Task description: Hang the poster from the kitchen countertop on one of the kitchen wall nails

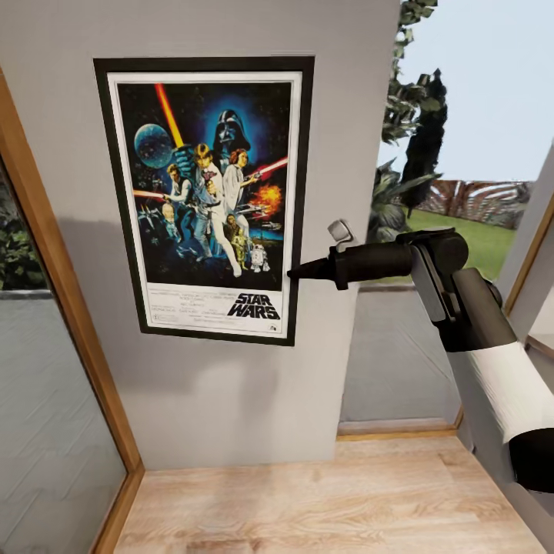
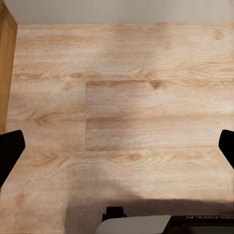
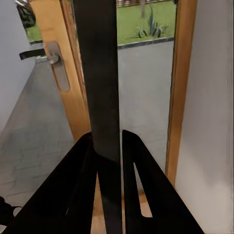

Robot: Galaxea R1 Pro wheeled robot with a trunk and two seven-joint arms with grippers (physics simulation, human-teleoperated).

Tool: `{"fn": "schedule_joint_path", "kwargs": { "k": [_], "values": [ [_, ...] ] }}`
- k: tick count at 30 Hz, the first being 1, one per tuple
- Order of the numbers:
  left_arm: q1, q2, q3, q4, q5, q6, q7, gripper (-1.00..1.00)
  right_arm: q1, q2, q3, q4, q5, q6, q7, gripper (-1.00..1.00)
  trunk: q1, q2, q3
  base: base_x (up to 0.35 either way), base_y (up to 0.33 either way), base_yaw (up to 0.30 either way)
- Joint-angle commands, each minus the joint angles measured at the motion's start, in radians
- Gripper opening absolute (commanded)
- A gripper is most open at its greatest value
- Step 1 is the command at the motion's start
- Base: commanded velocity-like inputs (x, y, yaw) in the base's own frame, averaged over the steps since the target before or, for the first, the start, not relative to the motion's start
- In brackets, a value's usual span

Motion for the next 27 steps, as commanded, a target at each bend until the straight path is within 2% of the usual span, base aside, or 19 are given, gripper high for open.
{"fn": "schedule_joint_path", "kwargs": {
  "k": [1, 27],
  "values": [
    [0.0, -0.001, 0.006, -0.001, -0.001, -0.001, -0.009, 1.0, 0.0, -0.001, 0.001, 0.0, -0.005, 0.007, 0.001, -1.0, 0.001, 0.0, 0.0, 0.333, 0.0, 0.0],
    [0.0, -0.001, 0.006, -0.001, -0.001, -0.001, -0.01, 1.0, 0.0, -0.001, 0.001, -0.003, -0.005, 0.007, 0.001, -1.0, 0.001, 0.0, 0.0, 0.333, 0.0, 0.0]
  ]
}}
